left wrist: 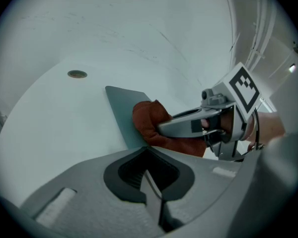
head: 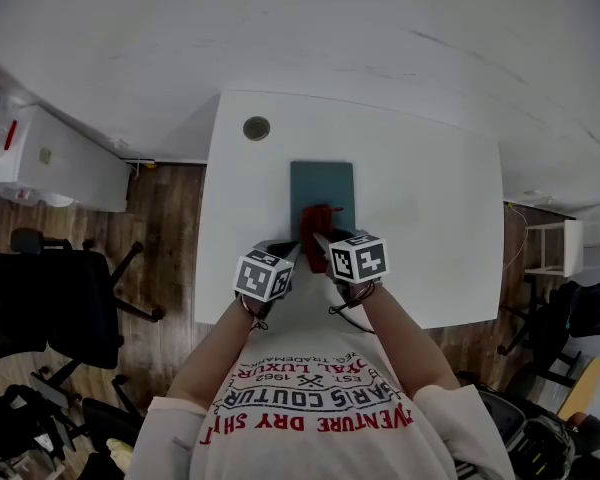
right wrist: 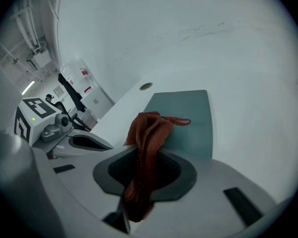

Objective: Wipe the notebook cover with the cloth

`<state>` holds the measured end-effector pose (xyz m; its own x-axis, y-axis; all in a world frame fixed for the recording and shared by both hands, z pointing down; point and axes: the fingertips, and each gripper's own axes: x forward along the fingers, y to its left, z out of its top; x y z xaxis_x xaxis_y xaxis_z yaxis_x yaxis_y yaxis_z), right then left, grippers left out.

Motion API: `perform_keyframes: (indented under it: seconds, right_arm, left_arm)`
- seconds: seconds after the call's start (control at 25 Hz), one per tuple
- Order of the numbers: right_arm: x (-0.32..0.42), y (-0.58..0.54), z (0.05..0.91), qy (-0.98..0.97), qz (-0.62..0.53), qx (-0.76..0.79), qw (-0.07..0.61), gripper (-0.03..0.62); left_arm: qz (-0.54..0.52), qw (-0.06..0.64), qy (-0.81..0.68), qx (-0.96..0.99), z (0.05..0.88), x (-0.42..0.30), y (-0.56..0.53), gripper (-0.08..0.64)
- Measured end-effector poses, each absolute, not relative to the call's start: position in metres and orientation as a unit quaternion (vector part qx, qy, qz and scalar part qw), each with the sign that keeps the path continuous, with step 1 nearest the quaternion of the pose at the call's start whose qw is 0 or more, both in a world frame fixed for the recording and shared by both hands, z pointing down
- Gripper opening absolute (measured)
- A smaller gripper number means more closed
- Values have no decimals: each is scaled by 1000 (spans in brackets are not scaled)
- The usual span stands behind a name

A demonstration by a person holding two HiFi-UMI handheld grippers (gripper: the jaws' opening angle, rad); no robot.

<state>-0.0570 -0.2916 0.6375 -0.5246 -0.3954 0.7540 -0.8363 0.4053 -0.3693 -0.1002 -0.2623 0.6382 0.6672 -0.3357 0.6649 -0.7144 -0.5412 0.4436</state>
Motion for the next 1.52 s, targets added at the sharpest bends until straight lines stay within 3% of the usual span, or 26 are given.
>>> perform_keyframes:
  seconds: [0.44, 0.88, 1.2, 1.52]
  right_arm:
    - [15, -286, 636, -745, 383, 468, 283, 87]
    - [75, -270, 631, -682, 364, 546, 323, 77]
    - [88, -263, 596, -701, 337, 573, 257, 78]
    - [81, -262, 522, -758, 243, 574, 192, 78]
  left_arm:
    - [267, 351, -320, 838, 638, -101, -263, 9]
    - [278, 341, -345, 829, 638, -101, -261, 9]
    - [277, 333, -381, 817, 631, -102, -263, 9]
    - [186, 283, -415, 845, 544, -93, -265, 9]
